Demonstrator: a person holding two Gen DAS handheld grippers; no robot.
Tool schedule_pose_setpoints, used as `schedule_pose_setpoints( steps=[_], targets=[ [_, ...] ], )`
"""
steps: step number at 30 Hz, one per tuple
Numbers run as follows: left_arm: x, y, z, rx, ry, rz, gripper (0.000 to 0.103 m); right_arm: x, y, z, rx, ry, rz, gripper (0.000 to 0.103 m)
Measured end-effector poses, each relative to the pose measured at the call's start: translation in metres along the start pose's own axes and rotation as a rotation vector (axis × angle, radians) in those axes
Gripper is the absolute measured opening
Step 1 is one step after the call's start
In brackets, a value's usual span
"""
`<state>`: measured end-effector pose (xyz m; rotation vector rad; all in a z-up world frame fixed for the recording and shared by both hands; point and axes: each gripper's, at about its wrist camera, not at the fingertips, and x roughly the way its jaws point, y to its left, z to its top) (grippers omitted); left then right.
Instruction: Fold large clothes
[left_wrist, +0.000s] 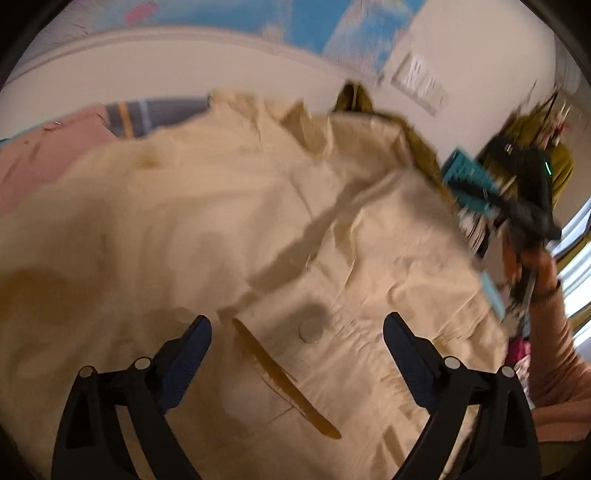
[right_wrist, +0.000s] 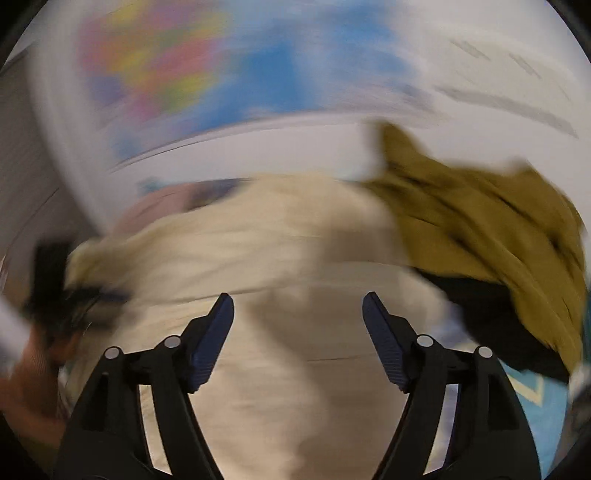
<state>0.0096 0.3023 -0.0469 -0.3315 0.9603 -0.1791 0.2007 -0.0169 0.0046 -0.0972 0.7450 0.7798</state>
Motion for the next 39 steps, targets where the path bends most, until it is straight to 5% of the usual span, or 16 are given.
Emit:
schedule_pose_setpoints(
  steps=[3,6,7,9,11,14,16,19,21,22,24,29,32,34,36,39],
  targets=[
    [0.025,-0.006,0.004,0.029,0.065,0.068,0.082,0.027,-0.035,0.002,0.071,0.060,-0.027,0.082],
    [0.034,-0.009,0.010,0.059,0.075,0.109,0.062,0.062,-0.054,0.004,0.136,0.146,0.108,0.081],
    [0.036,-0.009,0.013,0.062,0.069,0.121,0.058,0.064,-0.055,0.003,0.141,0.154,0.136,0.071],
    [0.035,-0.006,0.021,0.043,0.058,0.120,0.038,0.062,-0.054,0.005,0.123,0.155,0.154,0.032],
    [0.032,-0.006,0.030,0.032,0.037,0.103,0.031,0.036,-0.045,0.011,0.062,0.085,0.151,0.018],
    [0.029,-0.022,0.050,0.086,-0.009,0.080,0.028,-0.013,-0.036,0.018,0.011,-0.057,0.081,0.013],
    [0.033,-0.035,0.064,0.125,-0.028,0.091,0.016,-0.033,-0.043,0.022,0.007,-0.134,-0.032,0.013],
    [0.055,-0.035,0.077,0.130,0.005,0.108,0.017,-0.008,-0.071,0.015,0.127,-0.042,0.017,0.016],
    [0.070,-0.024,0.077,0.092,0.047,0.091,0.020,0.009,-0.069,0.008,0.131,0.004,-0.017,0.039],
    [0.075,-0.015,0.075,0.058,0.075,0.066,0.026,0.014,-0.068,0.003,0.137,0.017,-0.012,0.049],
    [0.077,-0.004,0.073,-0.002,0.100,-0.009,0.064,0.013,-0.066,0.000,0.143,-0.013,0.008,0.059],
    [0.068,-0.006,0.076,0.019,0.081,-0.015,0.091,0.000,-0.067,-0.007,0.138,-0.041,0.033,0.060],
    [0.089,-0.005,0.086,0.022,0.116,0.060,0.091,-0.008,-0.072,-0.008,0.142,-0.048,0.036,0.061],
    [0.093,-0.014,0.088,0.054,0.086,0.082,0.083,-0.011,-0.072,-0.009,0.143,-0.044,0.037,0.061],
    [0.093,-0.020,0.091,0.070,0.074,0.088,0.042,-0.017,-0.072,-0.010,0.141,-0.055,0.036,0.061],
    [0.072,-0.018,0.092,0.029,0.022,0.047,0.022,-0.038,-0.068,-0.007,0.130,-0.119,0.017,0.062]
  ],
)
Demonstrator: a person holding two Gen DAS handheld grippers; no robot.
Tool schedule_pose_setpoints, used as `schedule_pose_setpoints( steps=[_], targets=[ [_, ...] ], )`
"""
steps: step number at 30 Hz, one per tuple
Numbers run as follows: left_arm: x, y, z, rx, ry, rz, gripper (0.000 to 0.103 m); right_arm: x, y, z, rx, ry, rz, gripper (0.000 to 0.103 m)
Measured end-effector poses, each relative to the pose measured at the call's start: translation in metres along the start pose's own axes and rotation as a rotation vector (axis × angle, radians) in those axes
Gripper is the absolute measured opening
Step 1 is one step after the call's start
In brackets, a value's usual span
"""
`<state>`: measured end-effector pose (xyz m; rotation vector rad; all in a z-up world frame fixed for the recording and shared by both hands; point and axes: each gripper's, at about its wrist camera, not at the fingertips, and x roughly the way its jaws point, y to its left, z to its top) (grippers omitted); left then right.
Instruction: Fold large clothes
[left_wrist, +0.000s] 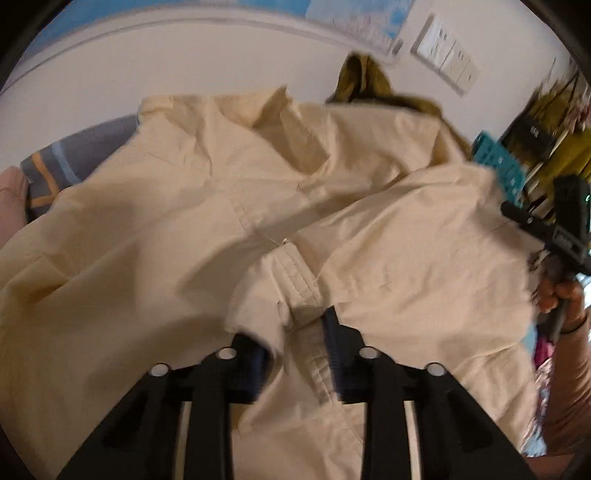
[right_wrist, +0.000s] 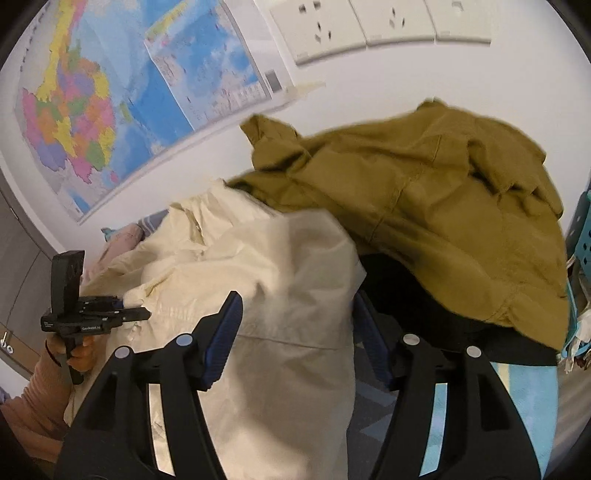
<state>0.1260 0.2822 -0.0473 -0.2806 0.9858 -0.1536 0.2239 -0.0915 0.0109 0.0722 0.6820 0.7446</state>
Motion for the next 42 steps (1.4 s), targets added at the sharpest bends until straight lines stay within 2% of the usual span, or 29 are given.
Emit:
schedule_pose_setpoints(
  steps=[3,5,7,8,9,11,13,15,16,17,19,21,22,25,27,29,33,34,37,39,42],
  targets=[
    [-0.036,0.016,-0.013,-0.036,-0.058,0.015,0.021,-0.024,0.018,0.004,-0.052,-0.075,0.009,0.062],
    [-0.044,0.029,-0.020,-0.053,-0.038,0.063,0.024,-0.028,0.044,0.003,-0.145,-0.079,0.045,0.056],
    [-0.036,0.038,-0.026,-0.057,0.014,0.111,0.030,-0.015,0.077,-0.003,-0.273,-0.034,0.081,0.052],
    [-0.031,0.040,-0.028,-0.058,0.028,0.124,0.036,-0.006,0.088,-0.006,-0.318,-0.010,0.076,0.049],
    [-0.028,0.040,-0.029,-0.054,0.030,0.131,0.039,0.015,0.102,-0.010,-0.369,0.044,0.074,0.048],
    [-0.024,0.038,-0.028,-0.034,0.025,0.161,0.039,0.047,0.105,-0.014,-0.378,0.122,0.046,0.045],
    [-0.022,0.037,-0.027,-0.035,0.026,0.165,0.039,0.085,0.088,-0.015,-0.343,0.194,-0.021,0.039],
    [-0.019,0.042,-0.028,-0.042,0.035,0.165,0.045,0.103,0.069,-0.015,-0.293,0.229,-0.070,0.006],
    [-0.017,0.043,-0.028,-0.043,0.038,0.170,0.047,0.110,0.056,-0.014,-0.238,0.250,-0.067,0.002],
    [-0.017,0.042,-0.028,-0.039,0.044,0.180,0.049,0.111,0.051,-0.015,-0.203,0.255,-0.047,0.001],
    [-0.017,0.041,-0.028,-0.031,0.043,0.195,0.054,0.101,0.053,-0.016,-0.192,0.239,-0.044,0.009],
    [-0.023,0.038,-0.029,-0.024,0.021,0.196,0.058,0.082,0.067,-0.016,-0.225,0.198,-0.048,0.039],
    [-0.029,0.037,-0.030,-0.022,0.001,0.188,0.059,0.073,0.075,-0.016,-0.248,0.178,-0.048,0.042],
    [-0.056,0.039,-0.036,-0.022,-0.065,0.174,0.068,0.051,0.110,-0.020,-0.337,0.147,0.032,0.044],
    [-0.076,0.038,-0.041,-0.017,-0.112,0.199,0.069,0.053,0.137,-0.029,-0.388,0.176,0.133,0.046],
    [-0.104,0.043,-0.051,-0.011,-0.154,0.243,0.070,0.068,0.154,-0.040,-0.416,0.235,0.174,0.048],
    [-0.150,0.056,-0.073,-0.018,-0.216,0.344,0.074,0.114,0.163,-0.066,-0.450,0.376,0.133,0.050],
    [-0.163,0.061,-0.081,-0.025,-0.230,0.366,0.074,0.118,0.162,-0.071,-0.454,0.387,0.119,0.052],
    [-0.196,0.080,-0.103,-0.063,-0.255,0.464,0.077,0.113,0.156,-0.068,-0.380,0.363,0.138,0.054],
    [-0.213,0.094,-0.117,-0.093,-0.264,0.511,0.079,0.099,0.168,-0.065,-0.392,0.319,0.167,0.055],
    [-0.226,0.115,-0.134,-0.132,-0.260,0.546,0.081,0.074,0.200,-0.071,-0.420,0.289,0.290,0.060]
  ],
)
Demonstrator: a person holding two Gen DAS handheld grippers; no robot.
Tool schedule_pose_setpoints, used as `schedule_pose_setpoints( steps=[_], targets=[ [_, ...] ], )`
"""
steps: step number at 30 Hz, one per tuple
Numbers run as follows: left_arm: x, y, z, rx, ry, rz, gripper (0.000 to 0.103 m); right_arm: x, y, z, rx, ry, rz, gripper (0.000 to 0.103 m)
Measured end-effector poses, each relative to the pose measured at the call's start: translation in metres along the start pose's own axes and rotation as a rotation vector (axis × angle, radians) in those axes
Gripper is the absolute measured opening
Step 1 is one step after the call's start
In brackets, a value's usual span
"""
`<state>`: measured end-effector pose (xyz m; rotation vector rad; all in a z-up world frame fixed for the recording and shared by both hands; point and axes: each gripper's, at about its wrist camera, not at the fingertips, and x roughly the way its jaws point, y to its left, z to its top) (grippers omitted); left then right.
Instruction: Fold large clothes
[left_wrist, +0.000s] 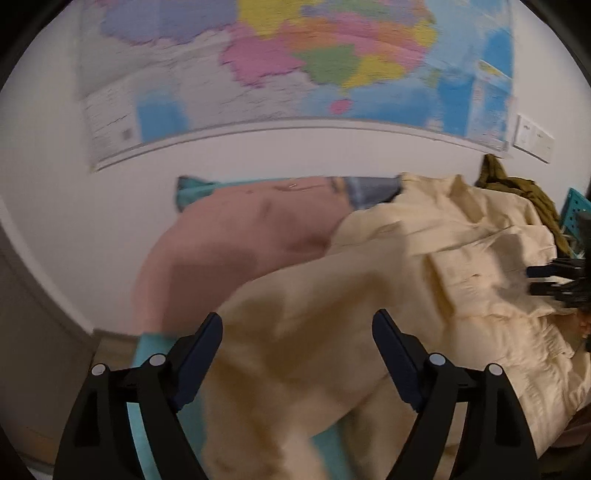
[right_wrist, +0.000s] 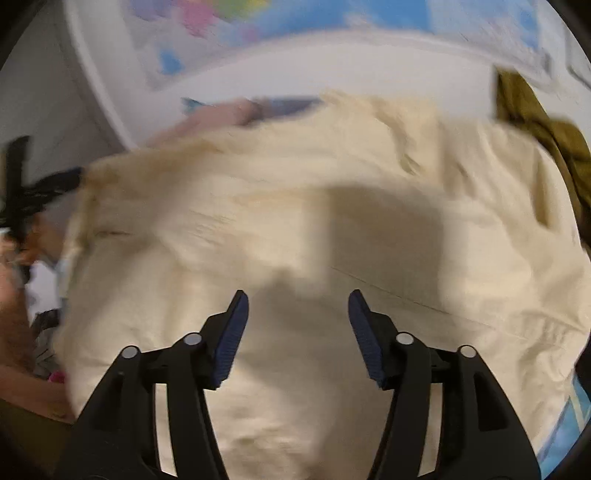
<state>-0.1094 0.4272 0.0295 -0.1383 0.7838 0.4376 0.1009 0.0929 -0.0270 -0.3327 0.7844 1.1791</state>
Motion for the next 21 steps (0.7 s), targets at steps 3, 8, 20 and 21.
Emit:
schedule_pose_setpoints(
  steps=[3,8,20,21],
  targets=[
    [0.008,0.018,-0.012,-0.020,0.046,0.012,0.080,0.006,0.054,0.004,-0.098,-0.006,0.175,0.062],
    [0.022,0.029,-0.026,-0.039,0.097,-0.006,0.053,0.049,0.154,0.012,-0.250,0.076,0.464,0.066],
    [0.014,0.031,-0.021,-0.052,0.111,-0.100,0.046,0.154,0.249,0.038,-0.253,0.184,0.560,0.016],
    [0.011,0.031,-0.018,-0.055,0.107,-0.113,0.047,0.140,0.246,0.042,-0.268,0.159,0.570,0.015]
  ],
)
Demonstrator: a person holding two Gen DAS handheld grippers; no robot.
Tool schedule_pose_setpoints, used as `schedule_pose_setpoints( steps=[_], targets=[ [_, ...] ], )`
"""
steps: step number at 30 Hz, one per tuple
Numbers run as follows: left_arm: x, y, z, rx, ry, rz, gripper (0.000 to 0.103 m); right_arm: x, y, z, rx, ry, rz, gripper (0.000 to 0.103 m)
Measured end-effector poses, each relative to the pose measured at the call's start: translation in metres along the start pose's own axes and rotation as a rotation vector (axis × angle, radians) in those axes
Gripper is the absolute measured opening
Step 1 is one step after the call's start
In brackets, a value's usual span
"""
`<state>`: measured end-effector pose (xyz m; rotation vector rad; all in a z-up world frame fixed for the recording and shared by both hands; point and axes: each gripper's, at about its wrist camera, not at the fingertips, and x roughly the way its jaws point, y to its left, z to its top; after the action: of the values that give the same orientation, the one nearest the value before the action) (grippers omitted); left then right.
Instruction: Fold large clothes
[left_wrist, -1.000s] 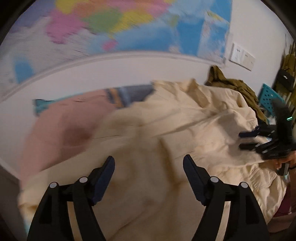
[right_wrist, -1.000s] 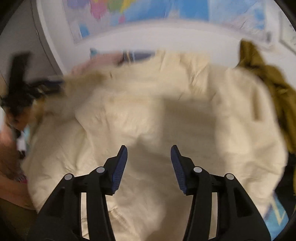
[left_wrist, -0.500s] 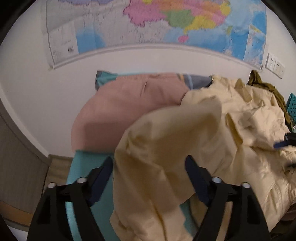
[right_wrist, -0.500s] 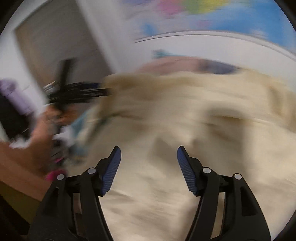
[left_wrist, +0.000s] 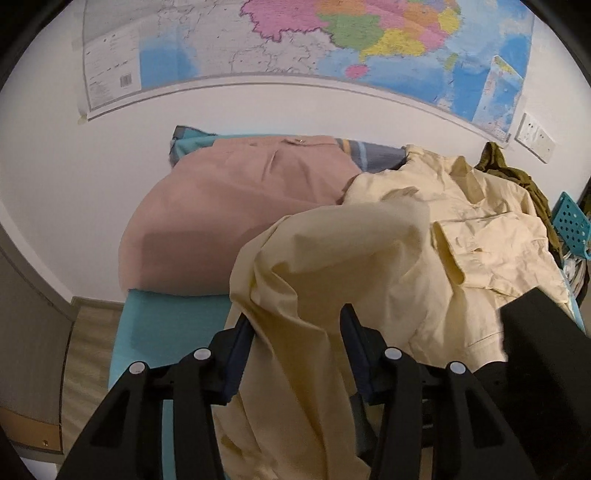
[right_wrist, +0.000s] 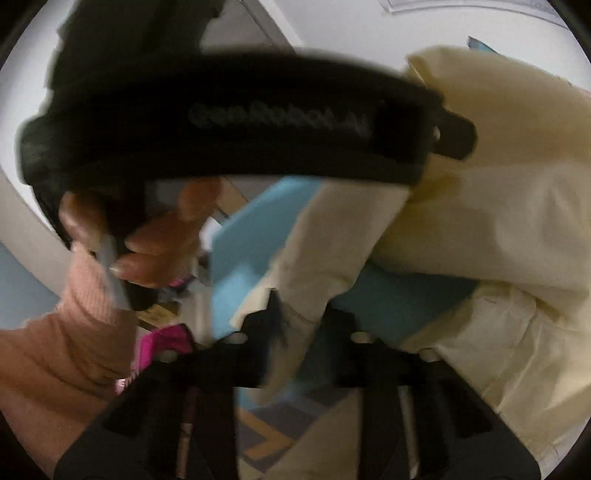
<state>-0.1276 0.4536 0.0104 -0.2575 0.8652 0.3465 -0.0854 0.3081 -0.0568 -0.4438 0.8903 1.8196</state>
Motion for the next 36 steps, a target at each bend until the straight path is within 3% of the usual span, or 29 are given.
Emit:
schedule_pose_setpoints(
  steps=[2,4,5,6,7,10,12,15,17,20,23,24,26,31,36],
  targets=[
    [-0.014,0.002,0.009,-0.035,-0.013,-0.073,0.048,-0.042,0.009,0.003,-0.045,-0.057,0.012,0.014],
    [-0.039,-0.002,0.019,-0.032,-0.087,-0.126,0.053,-0.102,0.013,0.003,-0.075,-0.128,-0.005,0.014],
    [-0.050,-0.004,0.022,-0.030,-0.125,-0.152,0.066,-0.129,0.013,0.001,-0.087,-0.154,-0.028,0.014],
    [-0.068,-0.006,0.028,-0.034,-0.189,-0.210,0.074,-0.153,0.013,-0.001,-0.094,-0.182,-0.058,0.014],
    [-0.083,-0.009,0.032,-0.032,-0.245,-0.267,0.075,-0.194,0.011,-0.006,-0.105,-0.218,-0.121,0.014],
    [-0.101,-0.022,0.039,0.000,-0.323,-0.318,0.075,-0.278,-0.002,-0.032,-0.062,-0.269,-0.266,0.014],
    [-0.091,-0.037,0.041,0.030,-0.308,-0.294,0.075,-0.328,-0.023,-0.057,0.000,-0.255,-0.411,0.014],
    [-0.048,-0.063,0.041,0.069,-0.195,-0.249,0.075,-0.364,-0.061,-0.098,0.111,-0.170,-0.561,0.014],
    [-0.009,-0.084,0.037,0.108,-0.107,-0.178,0.075,-0.369,-0.091,-0.127,0.202,-0.101,-0.628,0.018],
    [0.037,-0.100,0.033,0.139,0.002,-0.133,0.074,-0.343,-0.125,-0.164,0.319,0.008,-0.713,0.026],
    [0.072,-0.114,0.032,0.162,0.068,-0.067,0.075,-0.331,-0.150,-0.186,0.398,-0.011,-0.720,0.039],
    [0.078,-0.115,0.033,0.165,0.075,-0.045,0.077,-0.332,-0.157,-0.191,0.419,-0.040,-0.702,0.050],
    [0.089,-0.116,0.039,0.163,0.087,-0.031,0.077,-0.334,-0.154,-0.191,0.419,-0.098,-0.687,0.062],
    [0.098,-0.121,0.044,0.167,0.084,-0.027,0.077,-0.351,-0.118,-0.167,0.345,-0.247,-0.656,0.068],
    [0.085,-0.127,0.038,0.163,0.048,-0.096,0.077,-0.314,-0.115,-0.090,0.227,-0.292,-0.537,0.068]
  ],
)
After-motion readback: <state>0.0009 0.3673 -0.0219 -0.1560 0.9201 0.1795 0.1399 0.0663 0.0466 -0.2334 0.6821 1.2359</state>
